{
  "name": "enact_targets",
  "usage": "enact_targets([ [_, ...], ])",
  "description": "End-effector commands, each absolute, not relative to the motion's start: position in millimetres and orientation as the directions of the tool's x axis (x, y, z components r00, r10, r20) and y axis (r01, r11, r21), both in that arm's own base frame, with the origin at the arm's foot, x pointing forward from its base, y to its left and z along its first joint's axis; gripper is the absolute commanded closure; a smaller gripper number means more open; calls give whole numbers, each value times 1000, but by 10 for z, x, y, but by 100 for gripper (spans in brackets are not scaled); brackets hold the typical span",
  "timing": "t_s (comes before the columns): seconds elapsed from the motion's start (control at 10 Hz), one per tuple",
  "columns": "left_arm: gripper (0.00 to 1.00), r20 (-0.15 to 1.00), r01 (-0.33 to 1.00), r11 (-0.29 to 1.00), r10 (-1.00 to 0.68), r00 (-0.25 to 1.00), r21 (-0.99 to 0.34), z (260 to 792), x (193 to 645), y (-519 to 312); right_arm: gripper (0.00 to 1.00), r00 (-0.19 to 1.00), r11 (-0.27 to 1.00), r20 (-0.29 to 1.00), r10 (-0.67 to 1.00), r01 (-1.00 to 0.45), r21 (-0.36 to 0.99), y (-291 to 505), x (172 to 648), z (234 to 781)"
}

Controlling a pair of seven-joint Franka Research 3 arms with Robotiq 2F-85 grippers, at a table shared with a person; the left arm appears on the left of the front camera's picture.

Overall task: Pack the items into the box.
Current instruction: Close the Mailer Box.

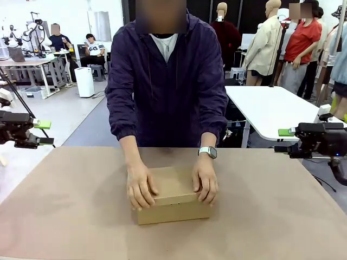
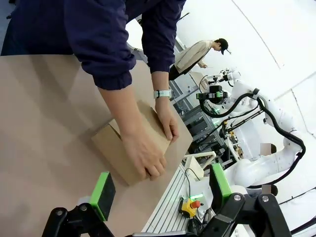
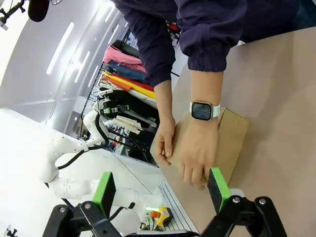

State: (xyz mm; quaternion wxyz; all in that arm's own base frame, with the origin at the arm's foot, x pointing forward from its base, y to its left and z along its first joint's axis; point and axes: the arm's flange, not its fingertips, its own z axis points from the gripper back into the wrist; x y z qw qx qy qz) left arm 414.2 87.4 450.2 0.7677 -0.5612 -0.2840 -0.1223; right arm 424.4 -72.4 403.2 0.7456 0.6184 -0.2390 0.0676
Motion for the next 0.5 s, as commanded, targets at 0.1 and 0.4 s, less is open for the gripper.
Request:
enact_targets([
  [0.1,0,577,508,347,130,807,-789,4528,4138,864,0,875,216,442,-198,-401,890,-716,4253,4053],
  [0.4,0,577,508,347,130,807,-789,4528,4138,864,0,875,216,442,-198,-401,890,-716,4253,4053],
])
